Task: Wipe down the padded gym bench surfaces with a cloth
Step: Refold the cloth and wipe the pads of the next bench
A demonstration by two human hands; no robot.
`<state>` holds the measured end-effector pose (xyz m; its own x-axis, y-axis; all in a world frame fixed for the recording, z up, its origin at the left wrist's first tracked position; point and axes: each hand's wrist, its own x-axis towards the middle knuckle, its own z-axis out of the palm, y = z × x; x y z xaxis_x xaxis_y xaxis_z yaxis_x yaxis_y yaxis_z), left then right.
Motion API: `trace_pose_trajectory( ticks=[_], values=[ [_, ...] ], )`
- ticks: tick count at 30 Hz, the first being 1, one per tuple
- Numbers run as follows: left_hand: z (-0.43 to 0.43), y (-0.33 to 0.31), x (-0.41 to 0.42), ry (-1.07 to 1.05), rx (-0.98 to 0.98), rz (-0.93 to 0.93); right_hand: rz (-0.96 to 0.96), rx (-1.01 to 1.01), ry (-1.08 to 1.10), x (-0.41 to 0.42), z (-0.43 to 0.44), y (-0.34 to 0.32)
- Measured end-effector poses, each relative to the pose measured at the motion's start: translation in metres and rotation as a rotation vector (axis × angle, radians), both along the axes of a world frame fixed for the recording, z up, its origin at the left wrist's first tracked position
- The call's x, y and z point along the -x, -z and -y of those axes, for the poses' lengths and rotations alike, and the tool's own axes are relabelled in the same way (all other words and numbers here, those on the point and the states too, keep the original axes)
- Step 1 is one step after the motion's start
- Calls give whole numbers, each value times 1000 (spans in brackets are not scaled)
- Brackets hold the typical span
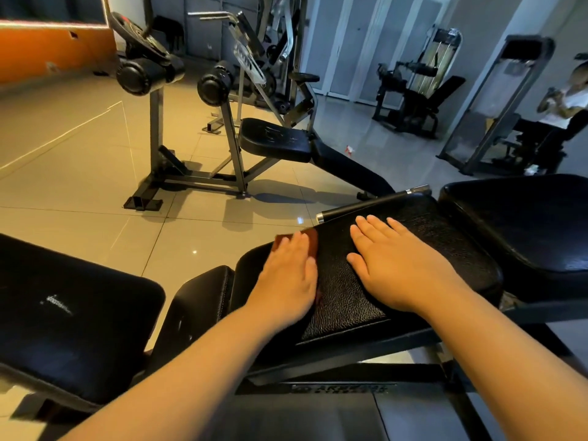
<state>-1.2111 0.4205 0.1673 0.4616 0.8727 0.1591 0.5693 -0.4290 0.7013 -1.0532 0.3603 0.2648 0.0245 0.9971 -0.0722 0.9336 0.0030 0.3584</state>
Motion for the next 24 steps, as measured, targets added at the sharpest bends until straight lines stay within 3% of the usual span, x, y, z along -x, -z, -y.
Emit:
trace_pose_trajectory(
  ticks=[3, 6, 9, 13, 20, 24],
  values=[
    [9, -13, -19, -74, -35, -27, 4, -3, -32, 3, 1, 4],
    [50, -14, -12, 84, -134, 60, -6, 14, -42, 5, 4, 4],
    [36, 2, 11, 125, -86, 99, -5, 8, -55, 7, 3, 6],
    [-16, 6, 1, -27, 32, 14, 4, 8, -53, 10, 0, 9],
    [47, 14, 26, 74, -92, 66, 3, 8, -59, 11, -6, 12],
    [9, 20, 20, 49, -20, 11, 26, 8, -51, 15, -10, 15]
  ],
)
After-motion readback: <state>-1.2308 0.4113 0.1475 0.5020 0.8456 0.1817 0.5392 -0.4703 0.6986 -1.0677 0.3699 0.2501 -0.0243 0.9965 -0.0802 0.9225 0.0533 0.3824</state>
